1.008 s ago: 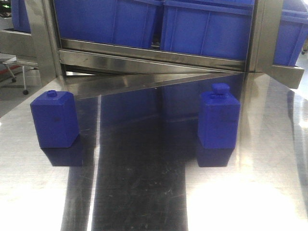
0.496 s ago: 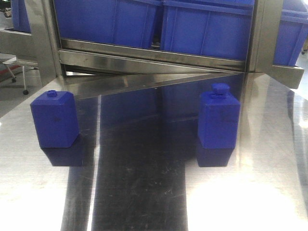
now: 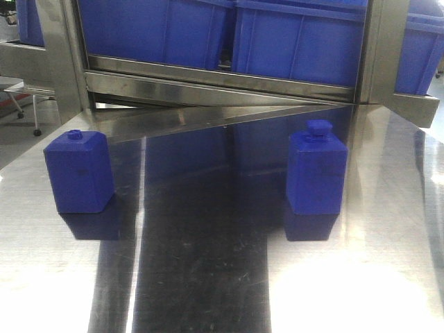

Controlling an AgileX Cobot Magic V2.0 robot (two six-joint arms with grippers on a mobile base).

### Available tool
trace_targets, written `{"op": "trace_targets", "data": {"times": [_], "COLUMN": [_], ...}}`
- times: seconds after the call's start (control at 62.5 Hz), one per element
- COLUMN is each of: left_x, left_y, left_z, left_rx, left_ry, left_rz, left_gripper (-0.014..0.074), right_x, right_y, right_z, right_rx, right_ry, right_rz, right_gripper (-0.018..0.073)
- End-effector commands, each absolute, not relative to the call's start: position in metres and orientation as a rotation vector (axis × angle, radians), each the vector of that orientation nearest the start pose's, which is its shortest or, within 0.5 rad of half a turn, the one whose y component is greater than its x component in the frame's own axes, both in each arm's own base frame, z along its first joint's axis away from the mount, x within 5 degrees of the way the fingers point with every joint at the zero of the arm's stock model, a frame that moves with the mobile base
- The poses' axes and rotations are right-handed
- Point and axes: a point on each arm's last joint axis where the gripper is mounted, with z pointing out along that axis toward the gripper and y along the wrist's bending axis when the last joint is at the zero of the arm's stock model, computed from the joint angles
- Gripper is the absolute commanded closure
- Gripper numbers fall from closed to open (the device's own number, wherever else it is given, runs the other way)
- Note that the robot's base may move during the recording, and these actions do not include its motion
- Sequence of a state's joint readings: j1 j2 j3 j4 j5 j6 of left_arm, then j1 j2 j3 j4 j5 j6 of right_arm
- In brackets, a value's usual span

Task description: Pick and sort blue part to right shelf

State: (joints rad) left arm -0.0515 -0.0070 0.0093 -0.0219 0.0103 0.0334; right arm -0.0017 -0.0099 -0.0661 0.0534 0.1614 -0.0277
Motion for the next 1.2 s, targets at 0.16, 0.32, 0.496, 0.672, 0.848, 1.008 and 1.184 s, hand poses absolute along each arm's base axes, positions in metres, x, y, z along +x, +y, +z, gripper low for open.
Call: {"op": "trace_targets", "data": {"times": [0.16,0.32,0.496,0.672,0.848,1.008,1.184], "left_x": [0.054,0.054,0.054,0.054,0.054,0.054,0.054], "left_y": [-0.003,-0.003,-0.003,-0.003,-0.003,-0.003,-0.003], "left_z": [0.211,0.211,0.211,0.211,0.211,0.211,0.211], "left_rx": [0.030,0.030,0.030,0.030,0.030,0.030,0.030], "left_ry": [1.412,1.412,1.412,1.412,1.412,1.412,1.412], "left_rz": [-0.047,-0.047,-0.047,-0.047,-0.047,-0.047,-0.047], "left_gripper": [0.0472,0.0472,0.0472,0.0472,0.0472,0.0472,0.0472], "right_x": [0.045,0.059,0.081,0.099,0.120,0.142,0.167], "right_y": [0.001,0.001,0.001,-0.001,0.008,0.023,0.043], "right_z": [0.261,0.273,0.282,0.290,0.289,0.289,0.301], "right_rx": [0.006,0.006,0.041,0.096,0.066,0.021,0.038], "right_ry": [1.560,1.668,1.776,1.845,1.934,2.060,2.232], "right_rz": [0.023,0.025,0.048,0.044,0.092,0.150,0.181], "right_gripper": [0.0538,0.0538,0.0538,0.0531,0.0309,-0.0021,-0.0018]}}
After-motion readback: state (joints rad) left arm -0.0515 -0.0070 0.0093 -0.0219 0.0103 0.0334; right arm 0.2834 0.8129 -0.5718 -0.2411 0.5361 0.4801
